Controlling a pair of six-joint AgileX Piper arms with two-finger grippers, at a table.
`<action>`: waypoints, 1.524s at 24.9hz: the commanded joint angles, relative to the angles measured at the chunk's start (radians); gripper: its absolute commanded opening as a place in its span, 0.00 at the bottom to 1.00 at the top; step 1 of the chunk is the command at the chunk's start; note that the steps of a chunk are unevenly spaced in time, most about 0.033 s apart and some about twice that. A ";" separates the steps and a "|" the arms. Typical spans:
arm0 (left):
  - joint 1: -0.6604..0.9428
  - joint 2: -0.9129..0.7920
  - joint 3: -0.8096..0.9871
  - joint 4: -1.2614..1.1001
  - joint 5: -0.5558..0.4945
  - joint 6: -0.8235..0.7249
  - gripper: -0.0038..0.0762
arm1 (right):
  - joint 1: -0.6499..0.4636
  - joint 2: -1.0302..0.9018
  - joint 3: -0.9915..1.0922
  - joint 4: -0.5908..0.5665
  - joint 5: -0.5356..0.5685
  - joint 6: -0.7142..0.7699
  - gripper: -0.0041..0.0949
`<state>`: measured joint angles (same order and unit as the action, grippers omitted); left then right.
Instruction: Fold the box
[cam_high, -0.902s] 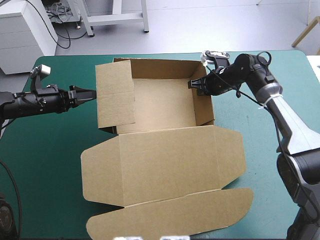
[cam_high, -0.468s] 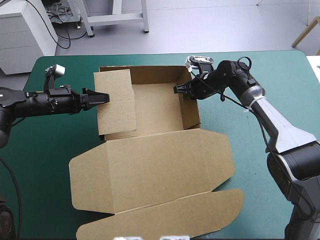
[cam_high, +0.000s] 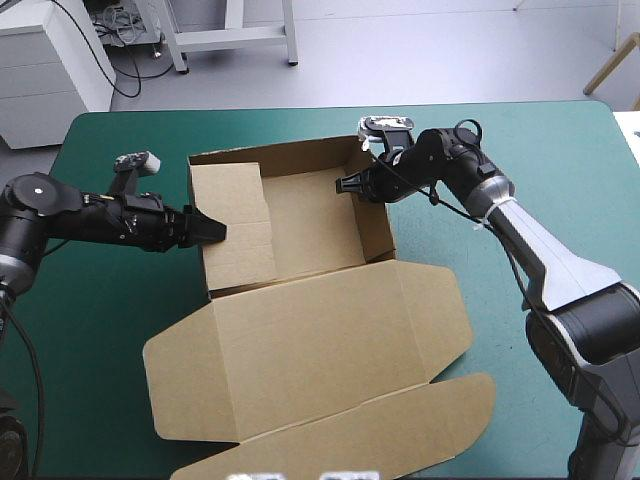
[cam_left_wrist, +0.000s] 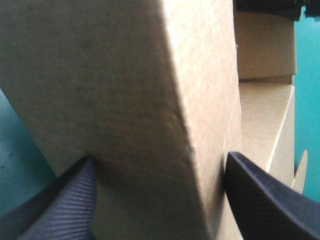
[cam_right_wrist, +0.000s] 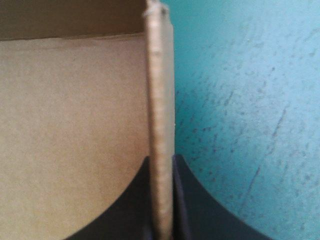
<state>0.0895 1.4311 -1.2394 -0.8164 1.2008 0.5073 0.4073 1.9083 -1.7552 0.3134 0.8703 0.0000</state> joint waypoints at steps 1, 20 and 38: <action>-0.077 -0.039 -0.029 0.025 -0.045 -0.098 0.65 | 0.031 -0.058 -0.031 0.019 -0.052 0.058 0.02; -0.323 -0.037 -0.029 0.685 -0.256 -0.728 0.04 | 0.087 -0.062 -0.031 -0.050 0.049 0.159 0.02; -0.417 0.402 -0.553 0.702 0.041 -0.705 0.04 | 0.039 -0.123 -0.021 -0.377 0.334 0.257 0.02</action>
<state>-0.3117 1.8305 -1.7191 -0.1229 1.2465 -0.2041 0.4564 1.8173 -1.7563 -0.0742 1.1845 0.2955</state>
